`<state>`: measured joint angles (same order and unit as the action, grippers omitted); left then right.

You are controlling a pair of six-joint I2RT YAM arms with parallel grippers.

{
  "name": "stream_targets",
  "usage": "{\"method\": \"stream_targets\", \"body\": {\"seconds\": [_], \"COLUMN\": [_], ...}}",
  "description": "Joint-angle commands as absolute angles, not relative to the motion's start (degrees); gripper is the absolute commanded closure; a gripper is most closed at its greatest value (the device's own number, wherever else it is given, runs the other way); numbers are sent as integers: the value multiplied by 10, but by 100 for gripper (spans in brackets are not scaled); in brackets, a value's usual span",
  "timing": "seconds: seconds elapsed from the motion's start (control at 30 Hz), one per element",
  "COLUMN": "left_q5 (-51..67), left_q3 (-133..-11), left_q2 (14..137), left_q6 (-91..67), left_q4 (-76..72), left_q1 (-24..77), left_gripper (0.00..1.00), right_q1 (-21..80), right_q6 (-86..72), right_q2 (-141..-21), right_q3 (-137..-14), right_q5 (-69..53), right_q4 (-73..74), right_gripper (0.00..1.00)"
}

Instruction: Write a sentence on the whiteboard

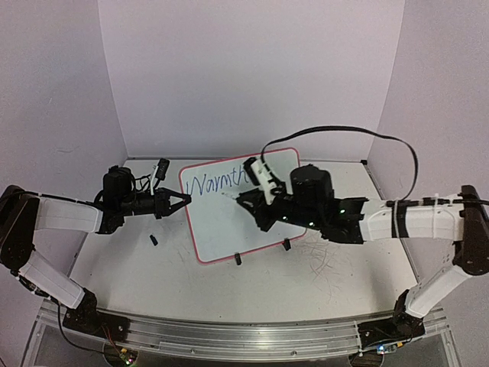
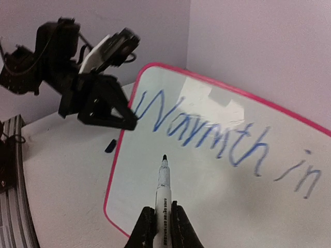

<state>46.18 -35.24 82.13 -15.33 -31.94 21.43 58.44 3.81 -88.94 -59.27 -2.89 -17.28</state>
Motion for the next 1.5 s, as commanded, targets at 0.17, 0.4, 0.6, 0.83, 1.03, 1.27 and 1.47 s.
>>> {"method": "stream_targets", "body": {"seconds": [0.17, 0.4, 0.6, 0.83, 1.03, 1.27, 1.47], "left_q5": [409, 412, 414, 415, 409, 409, 409], "left_q3": [-359, -362, -362, -365, -360, -363, -361], "left_q2": [813, 815, 817, 818, 814, 819, 817], "left_q6": [-113, -111, -111, -111, -109, -109, -108], "left_q4": [-300, -299, -299, -299, -299, -299, -299], "left_q1": [215, 215, 215, 215, 216, 216, 216], "left_gripper": [100, 100, 100, 100, 100, 100, 100], "right_q1": [638, 646, 645, 646, 648, 647, 647], "right_q6": [84, 83, 81, 79, 78, 76, 71], "right_q2": [-1002, -1047, -1061, -1058, -1063, -1065, -1061], "right_q3": [-698, -739, -749, -746, -747, -749, -740], "right_q5": [-9, 44, 47, 42, 41, 57, 52], "right_q4": [-169, -151, -146, -146, -146, -147, -155], "right_gripper": [100, 100, 100, 100, 100, 100, 100]}}
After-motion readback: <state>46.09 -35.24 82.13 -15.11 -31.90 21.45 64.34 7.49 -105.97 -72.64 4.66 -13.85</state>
